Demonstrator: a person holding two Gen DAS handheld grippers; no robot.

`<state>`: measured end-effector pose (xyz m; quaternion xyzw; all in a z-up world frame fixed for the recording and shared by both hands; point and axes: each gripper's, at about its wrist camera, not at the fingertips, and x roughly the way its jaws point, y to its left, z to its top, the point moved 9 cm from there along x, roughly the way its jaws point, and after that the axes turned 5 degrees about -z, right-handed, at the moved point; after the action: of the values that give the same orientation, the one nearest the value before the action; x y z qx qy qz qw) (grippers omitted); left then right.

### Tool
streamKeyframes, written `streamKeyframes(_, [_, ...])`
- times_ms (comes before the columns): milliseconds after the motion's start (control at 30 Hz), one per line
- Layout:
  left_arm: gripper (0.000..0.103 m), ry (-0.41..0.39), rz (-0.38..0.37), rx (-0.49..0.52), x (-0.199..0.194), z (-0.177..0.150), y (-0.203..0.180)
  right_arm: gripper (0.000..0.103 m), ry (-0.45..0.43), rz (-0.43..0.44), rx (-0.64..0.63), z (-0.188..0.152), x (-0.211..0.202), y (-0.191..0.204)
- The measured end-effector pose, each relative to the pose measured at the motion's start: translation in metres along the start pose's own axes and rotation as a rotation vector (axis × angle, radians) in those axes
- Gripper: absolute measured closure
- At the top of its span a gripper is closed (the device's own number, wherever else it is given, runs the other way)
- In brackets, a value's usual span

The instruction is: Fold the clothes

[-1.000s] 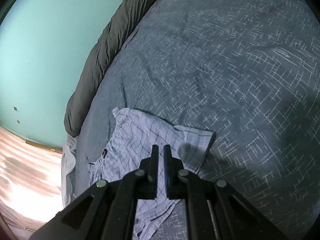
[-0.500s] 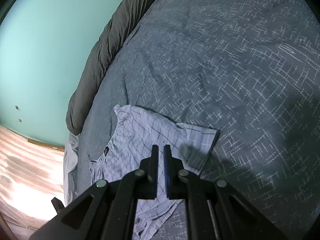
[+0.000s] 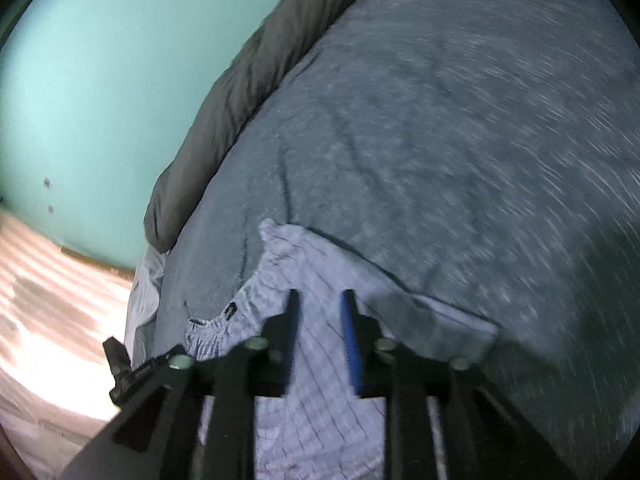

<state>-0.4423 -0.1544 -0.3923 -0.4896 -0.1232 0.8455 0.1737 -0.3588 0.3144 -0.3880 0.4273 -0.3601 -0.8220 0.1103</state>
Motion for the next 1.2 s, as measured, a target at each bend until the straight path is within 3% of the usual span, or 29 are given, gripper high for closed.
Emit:
streamKeyframes(200, [0.059,-0.003,-0.044,0.002,0.014,0.011,-0.004,0.068,0.039,-0.013,-0.191,0.02,0.032,0.046])
streamKeyframes(400, [0.059,-0.014,-0.09,0.008,0.021,0.019,-0.01,0.066,0.16,-0.161,-0.474,0.03,0.094,0.077])
streamKeyframes(500, [0.059,-0.018,-0.112,0.01,0.022,0.022,-0.012,0.066,0.219,-0.177,-0.537,0.029,0.12,0.082])
streamKeyframes(633, [0.06,-0.009,-0.141,0.029,0.021,0.022,-0.017,0.067,0.248,-0.182,-0.542,0.027,0.134,0.081])
streamKeyframes(700, [0.06,0.003,-0.147,0.051,0.024,0.019,-0.021,0.079,0.246,-0.184,-0.55,0.026,0.136,0.079])
streamKeyframes(767, [0.069,0.011,-0.141,0.063,0.027,0.017,-0.023,0.087,0.246,-0.193,-0.562,0.025,0.138,0.078])
streamKeyframes(833, [0.088,0.016,-0.133,0.07,0.03,0.016,-0.023,0.094,0.24,-0.197,-0.578,0.027,0.14,0.077])
streamKeyframes(933, [0.095,0.006,-0.128,0.088,0.028,0.014,-0.026,0.098,0.209,-0.189,-0.606,0.031,0.135,0.083])
streamKeyframes(1200, [0.096,-0.033,-0.103,0.089,0.014,0.03,-0.033,0.099,0.143,-0.19,-0.623,0.052,0.129,0.095])
